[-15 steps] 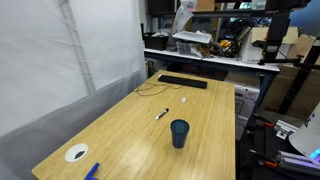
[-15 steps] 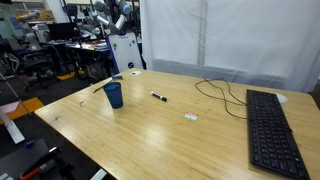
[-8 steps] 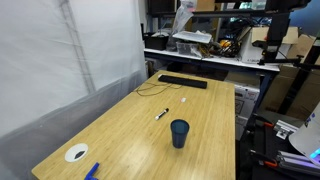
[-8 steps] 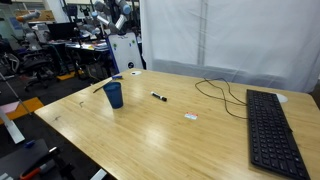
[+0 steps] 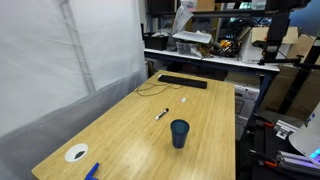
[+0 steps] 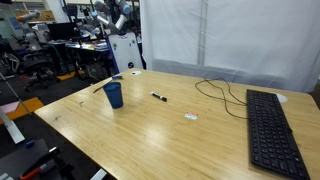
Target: Put the black marker in the cup
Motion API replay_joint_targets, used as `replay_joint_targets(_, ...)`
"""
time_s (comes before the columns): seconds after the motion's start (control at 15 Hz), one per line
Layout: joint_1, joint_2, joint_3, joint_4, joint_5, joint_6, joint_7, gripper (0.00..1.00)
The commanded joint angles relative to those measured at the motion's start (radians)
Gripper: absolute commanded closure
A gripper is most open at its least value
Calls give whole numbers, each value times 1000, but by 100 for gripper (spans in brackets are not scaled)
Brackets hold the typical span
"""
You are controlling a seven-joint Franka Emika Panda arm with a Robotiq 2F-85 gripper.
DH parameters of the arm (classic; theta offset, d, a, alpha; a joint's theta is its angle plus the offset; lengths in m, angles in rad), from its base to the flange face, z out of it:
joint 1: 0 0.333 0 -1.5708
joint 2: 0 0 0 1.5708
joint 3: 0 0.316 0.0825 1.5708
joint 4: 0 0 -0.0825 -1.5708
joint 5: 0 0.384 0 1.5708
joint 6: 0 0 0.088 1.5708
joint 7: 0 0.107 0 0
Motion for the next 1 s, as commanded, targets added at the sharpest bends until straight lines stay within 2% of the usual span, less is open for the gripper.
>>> replay_joint_targets(0.0,-17,-2,11,3,7,-5,-8,0)
replay_joint_targets(0.6,-10,5,6,2,13,-1,-27,0)
replay_joint_targets(0.93,18,94,-41,29,-42,2,-295,0)
